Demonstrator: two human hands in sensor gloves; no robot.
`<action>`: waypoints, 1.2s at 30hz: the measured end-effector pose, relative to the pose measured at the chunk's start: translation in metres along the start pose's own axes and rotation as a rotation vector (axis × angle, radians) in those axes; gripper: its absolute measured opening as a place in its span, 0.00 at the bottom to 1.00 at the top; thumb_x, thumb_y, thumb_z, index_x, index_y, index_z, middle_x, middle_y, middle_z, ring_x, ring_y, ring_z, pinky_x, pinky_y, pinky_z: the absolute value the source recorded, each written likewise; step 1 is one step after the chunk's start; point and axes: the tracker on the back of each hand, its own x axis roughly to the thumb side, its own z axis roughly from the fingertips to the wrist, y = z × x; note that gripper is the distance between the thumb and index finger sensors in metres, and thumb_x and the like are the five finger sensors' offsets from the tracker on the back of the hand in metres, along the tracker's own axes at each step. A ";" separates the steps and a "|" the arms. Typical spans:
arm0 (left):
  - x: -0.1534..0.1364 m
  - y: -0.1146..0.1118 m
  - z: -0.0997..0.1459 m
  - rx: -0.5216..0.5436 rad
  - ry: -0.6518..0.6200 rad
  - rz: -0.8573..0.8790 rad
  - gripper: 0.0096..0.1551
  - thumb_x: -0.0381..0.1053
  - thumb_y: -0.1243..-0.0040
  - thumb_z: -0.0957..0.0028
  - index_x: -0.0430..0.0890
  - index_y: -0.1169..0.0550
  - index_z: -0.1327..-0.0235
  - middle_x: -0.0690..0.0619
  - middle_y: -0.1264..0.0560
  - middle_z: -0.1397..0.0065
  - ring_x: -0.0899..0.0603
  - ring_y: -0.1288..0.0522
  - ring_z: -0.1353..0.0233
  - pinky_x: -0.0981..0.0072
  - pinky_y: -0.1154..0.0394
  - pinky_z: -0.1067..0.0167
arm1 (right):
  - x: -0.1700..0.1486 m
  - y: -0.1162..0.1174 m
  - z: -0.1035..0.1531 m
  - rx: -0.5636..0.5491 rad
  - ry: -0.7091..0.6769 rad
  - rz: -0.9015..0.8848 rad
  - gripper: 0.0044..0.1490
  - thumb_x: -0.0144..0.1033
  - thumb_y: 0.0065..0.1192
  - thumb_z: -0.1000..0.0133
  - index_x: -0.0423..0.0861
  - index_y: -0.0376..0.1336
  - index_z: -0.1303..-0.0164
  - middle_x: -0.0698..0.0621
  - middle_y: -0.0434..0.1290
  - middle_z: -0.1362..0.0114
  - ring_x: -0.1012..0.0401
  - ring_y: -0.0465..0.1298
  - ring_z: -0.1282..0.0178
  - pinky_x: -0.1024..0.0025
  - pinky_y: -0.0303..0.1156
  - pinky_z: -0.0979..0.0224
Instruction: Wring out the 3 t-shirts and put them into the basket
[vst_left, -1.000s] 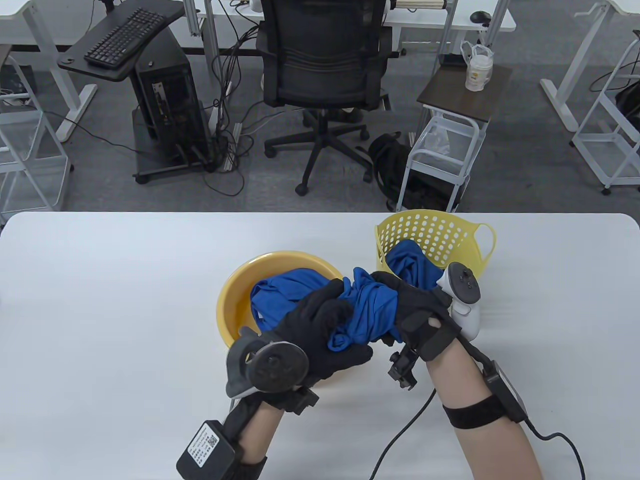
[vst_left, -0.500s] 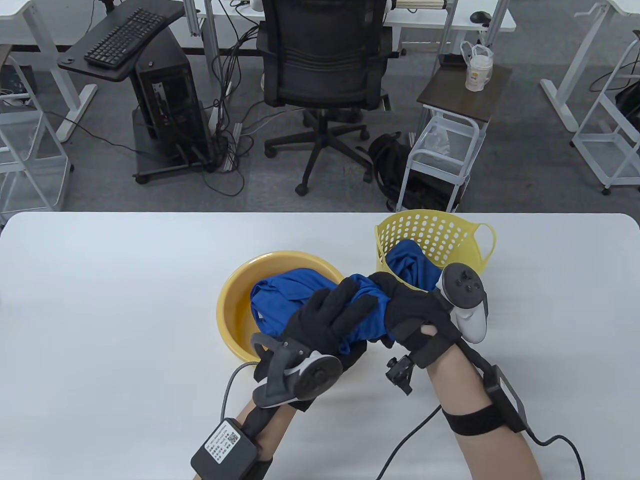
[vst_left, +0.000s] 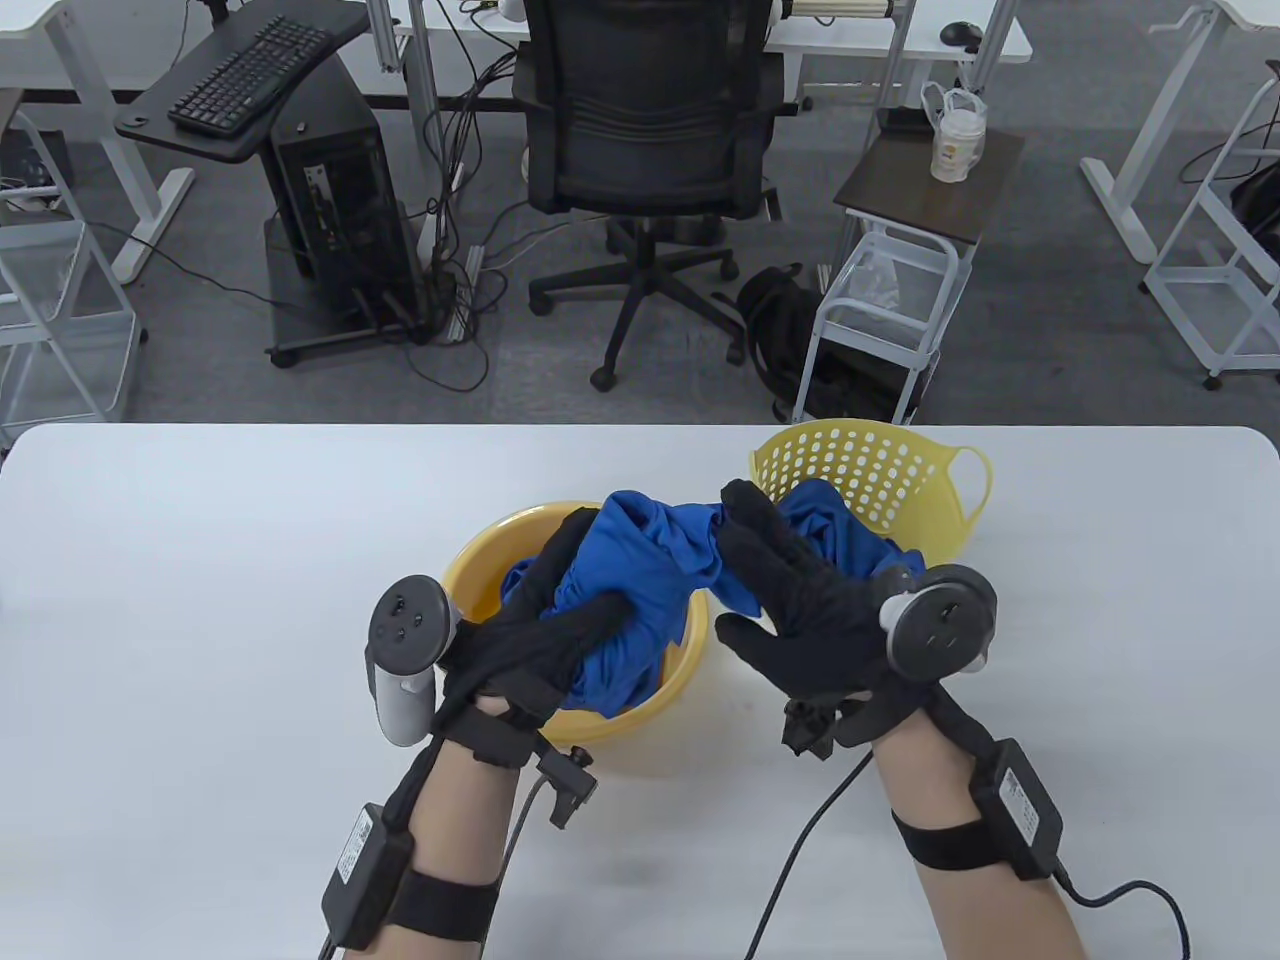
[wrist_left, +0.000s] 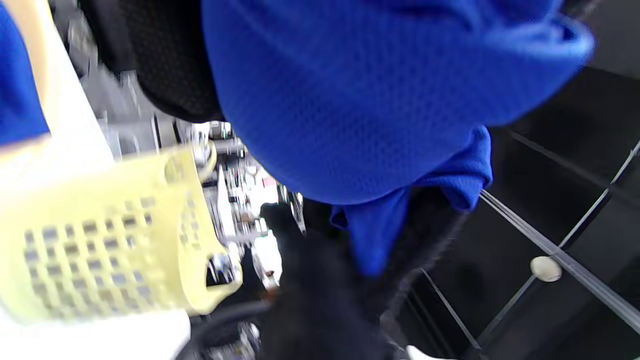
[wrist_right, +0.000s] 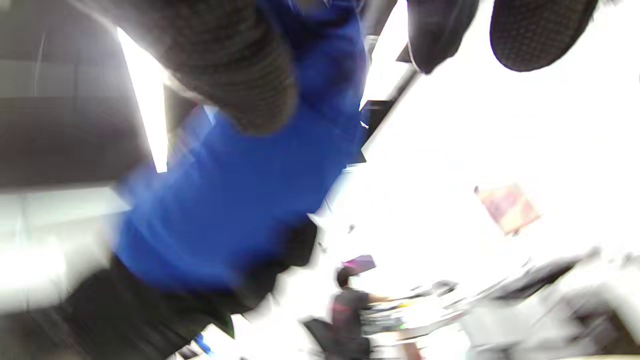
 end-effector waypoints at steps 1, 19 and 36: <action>-0.001 -0.001 0.000 -0.026 0.023 0.047 0.44 0.66 0.30 0.35 0.67 0.43 0.15 0.54 0.34 0.11 0.32 0.23 0.30 0.46 0.19 0.41 | 0.010 0.005 -0.001 -0.033 -0.053 0.211 0.68 0.45 0.79 0.46 0.56 0.28 0.22 0.42 0.32 0.12 0.26 0.51 0.19 0.21 0.57 0.30; -0.001 -0.023 -0.010 -0.332 0.116 -0.345 0.41 0.65 0.28 0.36 0.62 0.36 0.14 0.48 0.35 0.10 0.28 0.24 0.31 0.43 0.20 0.41 | 0.042 0.037 0.004 -0.084 -0.345 0.609 0.70 0.56 0.85 0.61 0.41 0.42 0.24 0.41 0.56 0.17 0.32 0.44 0.17 0.23 0.50 0.30; 0.016 -0.035 -0.002 -0.147 -0.023 -0.561 0.67 0.82 0.30 0.50 0.56 0.51 0.10 0.39 0.40 0.09 0.29 0.24 0.29 0.48 0.19 0.41 | 0.021 0.021 -0.005 -0.077 -0.027 0.299 0.59 0.37 0.90 0.57 0.43 0.52 0.23 0.35 0.77 0.39 0.50 0.85 0.68 0.64 0.85 0.73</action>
